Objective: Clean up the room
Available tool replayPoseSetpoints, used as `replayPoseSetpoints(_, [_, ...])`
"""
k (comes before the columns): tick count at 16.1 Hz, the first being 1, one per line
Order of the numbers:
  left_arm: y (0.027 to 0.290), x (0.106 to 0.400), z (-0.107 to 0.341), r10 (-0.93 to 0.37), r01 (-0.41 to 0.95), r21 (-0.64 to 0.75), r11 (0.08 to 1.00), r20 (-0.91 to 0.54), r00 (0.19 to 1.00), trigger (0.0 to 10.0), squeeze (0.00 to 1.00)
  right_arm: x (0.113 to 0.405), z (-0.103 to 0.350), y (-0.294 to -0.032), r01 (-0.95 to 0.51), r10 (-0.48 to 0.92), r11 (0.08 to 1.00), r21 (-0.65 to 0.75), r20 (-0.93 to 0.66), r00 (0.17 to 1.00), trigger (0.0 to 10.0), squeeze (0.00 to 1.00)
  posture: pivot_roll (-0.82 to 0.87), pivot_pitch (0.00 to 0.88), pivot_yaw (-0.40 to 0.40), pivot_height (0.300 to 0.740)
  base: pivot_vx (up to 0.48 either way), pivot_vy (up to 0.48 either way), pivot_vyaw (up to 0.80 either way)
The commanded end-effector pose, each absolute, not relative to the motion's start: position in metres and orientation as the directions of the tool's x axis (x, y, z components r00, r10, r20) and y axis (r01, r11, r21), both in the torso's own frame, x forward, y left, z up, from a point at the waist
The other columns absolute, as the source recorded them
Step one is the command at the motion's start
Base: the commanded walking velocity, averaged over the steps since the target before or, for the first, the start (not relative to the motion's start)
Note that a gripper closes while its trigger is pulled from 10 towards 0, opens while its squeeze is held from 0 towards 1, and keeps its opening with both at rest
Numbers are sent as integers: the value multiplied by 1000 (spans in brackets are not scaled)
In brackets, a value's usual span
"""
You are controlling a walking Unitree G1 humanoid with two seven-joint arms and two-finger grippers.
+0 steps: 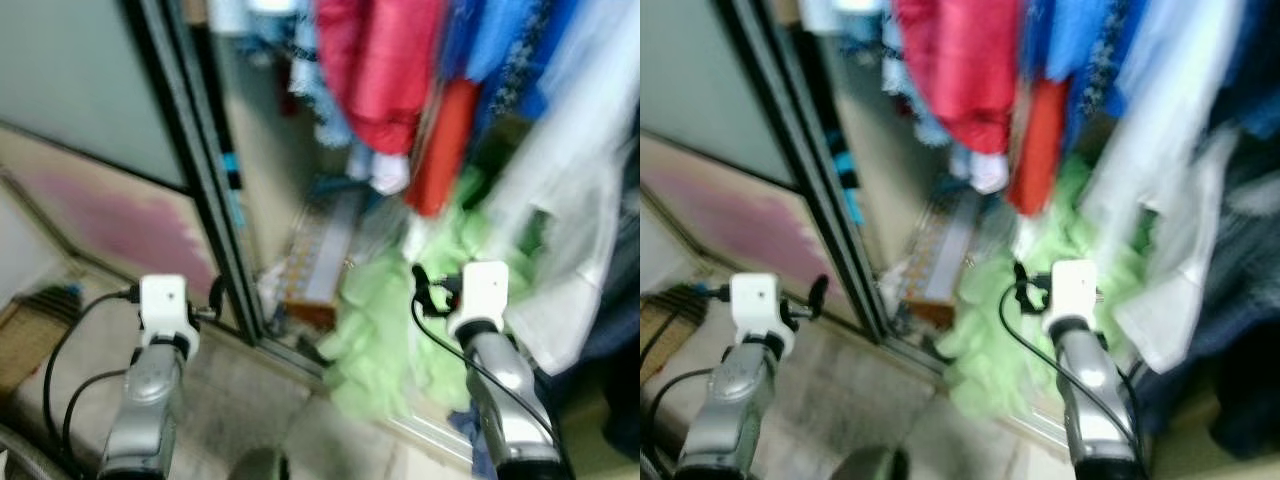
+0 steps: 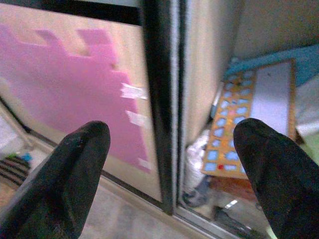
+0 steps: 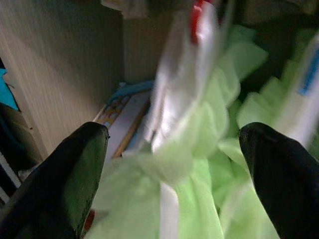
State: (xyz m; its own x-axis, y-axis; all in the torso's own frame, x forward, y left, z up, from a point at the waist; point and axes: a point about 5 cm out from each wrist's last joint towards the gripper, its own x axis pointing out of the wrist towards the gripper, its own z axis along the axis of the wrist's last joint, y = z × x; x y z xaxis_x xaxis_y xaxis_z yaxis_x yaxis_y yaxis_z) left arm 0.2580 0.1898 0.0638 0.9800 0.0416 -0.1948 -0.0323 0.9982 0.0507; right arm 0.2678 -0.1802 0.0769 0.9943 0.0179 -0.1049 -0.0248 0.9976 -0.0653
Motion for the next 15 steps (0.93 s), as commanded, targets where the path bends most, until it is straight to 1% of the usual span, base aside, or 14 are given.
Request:
replayPoseSetpoints(1, [202, 261, 66, 78, -65, 70, 995, -194, 978, 10000, 0, 274, 80, -174, -39, 34, 998, -55, -87, 996, 10000, 0, 25, 0, -11, 740, 0, 0, 800])
replayPoseSetpoints(3, [207, 264, 63, 97, -82, 78, 994, -210, 973, 10000, 0, 277, 78, -175, -30, 25, 998, -48, -94, 995, 10000, 0, 37, 0, -17, 740, 0, 0, 800])
replayPoseSetpoints(4, [205, 270, 74, 77, -61, 95, 994, -178, 981, 10000, 0, 276, 85, -175, -39, 35, 998, -51, -70, 997, 10000, 0, 37, 0, -28, 740, 0, 0, 800])
replayPoseSetpoints(6, [204, 274, 77, 69, -55, 85, 995, -172, 983, 10000, 0, 273, 83, -175, -50, 45, 997, -59, -74, 996, 10000, 0, 28, 0, -32, 740, 0, 0, 800])
replayPoseSetpoints(8, [208, 270, 70, 101, -87, 79, 993, -190, 977, 10000, 0, 270, 74, -178, -32, 25, 997, -66, -103, 994, 10000, 0, 13, 0, -23, 740, 0, 0, 800])
replayPoseSetpoints(9, [210, 262, 64, 114, -100, 75, 992, -213, 970, 10000, 0, 266, 76, -179, -34, 27, 997, -72, -96, 995, 10000, 0, -4, 0, -8, 740, 0, 0, 800])
replayPoseSetpoints(11, [200, 255, 58, 67, -51, 72, 996, -242, 968, 10000, 0, 265, 75, -185, -5, -2, 998, -68, -97, 995, 10000, 0, -18, 0, 21, 740, 0, 0, 800])
replayPoseSetpoints(13, [195, 262, 61, 44, -31, 59, 998, -229, 973, 10000, 0, 268, 77, -190, 28, -34, 997, -67, -88, 996, 10000, 0, -37, 0, 16, 740, 0, 0, 800])
replayPoseSetpoints(15, [193, 268, 62, 43, -34, 47, 998, -223, 974, 10000, 0, 267, 78, -191, 23, -29, 997, -74, -85, 996, 10000, 0, -98, 0, 30, 740, 0, 0, 800])
